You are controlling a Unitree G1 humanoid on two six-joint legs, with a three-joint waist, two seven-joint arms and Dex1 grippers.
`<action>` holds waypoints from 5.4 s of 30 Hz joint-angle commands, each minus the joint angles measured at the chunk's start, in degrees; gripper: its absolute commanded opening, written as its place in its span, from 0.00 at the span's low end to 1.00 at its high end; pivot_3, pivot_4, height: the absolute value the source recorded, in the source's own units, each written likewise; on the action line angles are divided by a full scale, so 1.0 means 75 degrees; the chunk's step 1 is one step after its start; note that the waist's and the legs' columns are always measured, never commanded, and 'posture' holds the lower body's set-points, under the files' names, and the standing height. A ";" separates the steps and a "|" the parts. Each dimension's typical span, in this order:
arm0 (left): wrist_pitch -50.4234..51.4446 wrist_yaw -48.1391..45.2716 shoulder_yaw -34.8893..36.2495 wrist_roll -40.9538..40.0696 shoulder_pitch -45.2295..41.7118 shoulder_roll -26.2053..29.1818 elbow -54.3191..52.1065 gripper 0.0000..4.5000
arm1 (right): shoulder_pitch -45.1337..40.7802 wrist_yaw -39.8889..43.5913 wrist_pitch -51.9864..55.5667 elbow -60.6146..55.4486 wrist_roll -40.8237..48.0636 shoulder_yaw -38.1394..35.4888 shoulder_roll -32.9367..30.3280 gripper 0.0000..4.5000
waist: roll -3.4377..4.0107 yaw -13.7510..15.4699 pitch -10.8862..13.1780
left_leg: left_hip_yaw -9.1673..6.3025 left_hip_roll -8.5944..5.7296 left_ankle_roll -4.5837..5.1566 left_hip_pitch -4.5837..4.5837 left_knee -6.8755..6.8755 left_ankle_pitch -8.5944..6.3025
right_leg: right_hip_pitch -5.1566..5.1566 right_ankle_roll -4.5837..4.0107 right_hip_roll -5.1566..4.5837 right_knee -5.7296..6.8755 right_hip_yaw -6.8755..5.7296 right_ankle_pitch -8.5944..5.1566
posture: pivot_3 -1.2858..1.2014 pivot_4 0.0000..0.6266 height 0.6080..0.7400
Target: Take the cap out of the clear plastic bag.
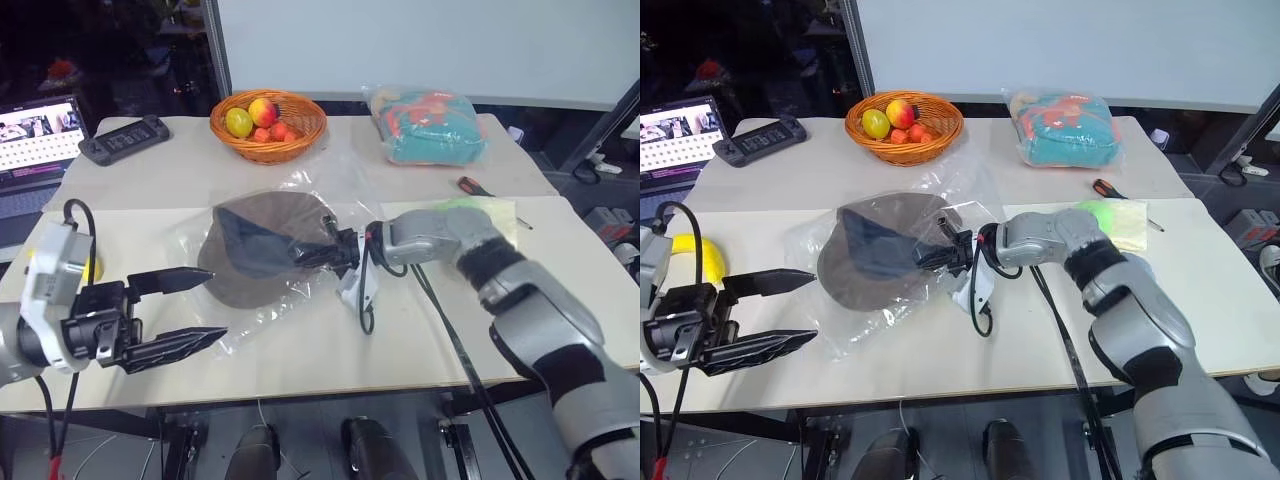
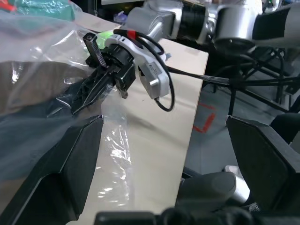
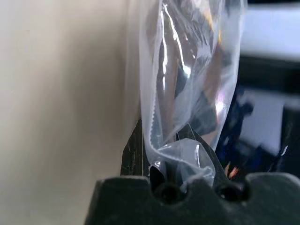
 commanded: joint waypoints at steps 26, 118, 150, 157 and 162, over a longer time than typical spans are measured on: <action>-0.0383 0.0191 -0.1778 -0.0404 -0.1859 0.0465 0.0846 1.00 | -0.1121 -0.3932 0.5484 0.3618 -0.2216 0.2236 0.0135 0.99 | -0.0002 -0.0018 -0.0001 | -0.0051 -0.0013 -0.0025 0.0026 -0.0043 0.0025 | 0.0024 0.0009 0.0018 0.0019 -0.0016 -0.0007 | 0.52 0.24 1.00; -0.0753 0.1467 -0.0642 0.0916 -0.1239 -0.0306 0.2160 1.00 | 0.3288 0.6073 1.3502 -0.7705 0.6543 -0.3132 0.3415 0.70 | -0.0007 0.0009 0.0010 | -0.0046 0.0027 -0.0035 0.0016 -0.0067 0.0018 | 0.0001 0.0008 0.0041 0.0019 -0.0036 -0.0030 | 0.52 0.24 1.00; -0.0389 0.1562 -0.0414 0.0690 -0.1116 -0.0132 0.2004 1.00 | 0.2986 0.4315 1.3194 -0.6127 0.4608 -0.2262 0.3102 0.54 | -0.0014 0.0015 0.0006 | -0.0037 0.0017 -0.0033 -0.0087 -0.0054 0.0021 | -0.0104 0.0050 0.0024 0.0018 -0.0042 0.0024 | 0.52 0.24 1.00; -0.0560 0.2180 -0.1277 0.0875 -0.1759 -0.0719 0.2097 1.00 | 0.3023 0.4930 1.3464 -0.7242 0.5324 -0.3456 0.2566 0.01 | -0.0017 0.0022 0.0005 | -0.0037 0.0017 -0.0032 -0.0088 -0.0050 0.0021 | -0.0101 0.0055 0.0025 0.0019 -0.0040 0.0029 | 0.52 0.24 1.00; -0.0617 0.3062 -0.1916 0.1027 -0.2471 -0.1456 0.2212 1.00 | 0.3165 0.4792 1.3432 -0.7500 0.5148 -0.3474 0.2348 0.00 | -0.0018 0.0019 0.0004 | -0.0038 0.0014 -0.0032 -0.0088 -0.0047 0.0021 | -0.0099 0.0038 0.0031 0.0023 -0.0033 0.0046 | 0.52 0.24 1.00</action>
